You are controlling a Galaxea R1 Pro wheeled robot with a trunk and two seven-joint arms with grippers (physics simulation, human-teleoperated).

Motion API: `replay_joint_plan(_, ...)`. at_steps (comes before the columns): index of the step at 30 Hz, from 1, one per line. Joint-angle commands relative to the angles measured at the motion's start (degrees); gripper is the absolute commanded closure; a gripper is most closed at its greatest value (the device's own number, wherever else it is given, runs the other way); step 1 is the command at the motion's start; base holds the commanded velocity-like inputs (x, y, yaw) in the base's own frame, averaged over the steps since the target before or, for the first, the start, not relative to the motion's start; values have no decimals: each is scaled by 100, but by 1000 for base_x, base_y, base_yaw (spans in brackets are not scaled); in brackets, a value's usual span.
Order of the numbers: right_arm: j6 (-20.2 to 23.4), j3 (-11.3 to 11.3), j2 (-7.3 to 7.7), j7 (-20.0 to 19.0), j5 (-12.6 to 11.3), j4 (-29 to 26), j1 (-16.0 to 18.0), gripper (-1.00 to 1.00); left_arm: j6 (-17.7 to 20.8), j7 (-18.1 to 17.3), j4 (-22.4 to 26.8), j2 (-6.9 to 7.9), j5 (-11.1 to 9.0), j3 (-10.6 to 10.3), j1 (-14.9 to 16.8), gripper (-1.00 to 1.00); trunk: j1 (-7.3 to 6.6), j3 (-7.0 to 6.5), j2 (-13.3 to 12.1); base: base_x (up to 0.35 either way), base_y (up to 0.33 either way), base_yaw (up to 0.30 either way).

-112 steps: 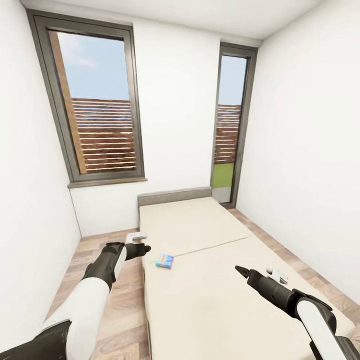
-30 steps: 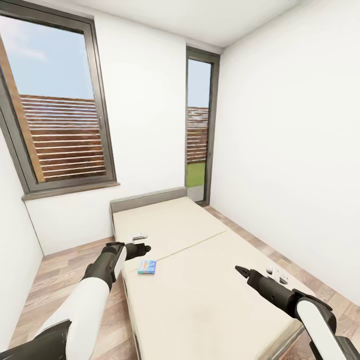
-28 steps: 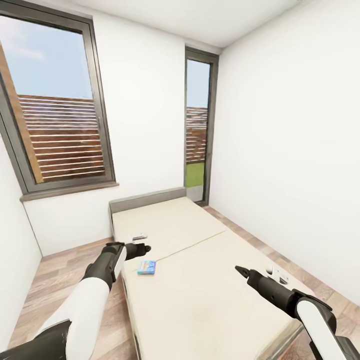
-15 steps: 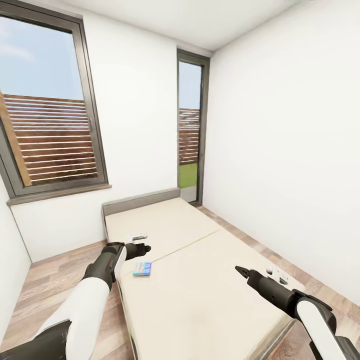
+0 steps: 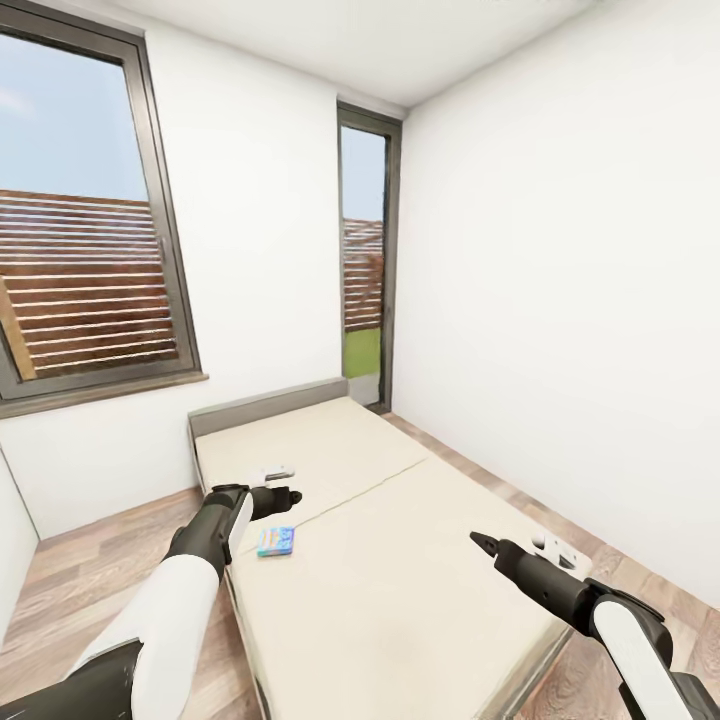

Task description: Put all the toys in the child's room - the three board games (two on the bed and one on the table), the two jigsaw puzzles on the table, and the tennis ball on the table - inside the toy box on the table in the child's room.

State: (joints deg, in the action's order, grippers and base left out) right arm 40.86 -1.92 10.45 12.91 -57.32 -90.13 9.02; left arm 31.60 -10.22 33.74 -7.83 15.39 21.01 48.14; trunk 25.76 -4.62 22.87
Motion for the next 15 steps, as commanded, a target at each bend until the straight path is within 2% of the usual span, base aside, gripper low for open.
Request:
replay_joint_plan(1,18,-1,1,53,-60,-6,3,-100,21,-50,10,-8,60,45,2,-100,2,2,5,-41,155,-65)
replay_joint_plan(10,17,-1,1,49,-60,-5,3,-100,21,-50,10,-8,60,48,2,-100,2,-4,5,-14,64,-31)
replay_joint_plan(15,17,-1,1,47,-60,-5,3,-100,21,-50,10,-8,60,49,2,-100,2,-21,5,-2,151,-127)
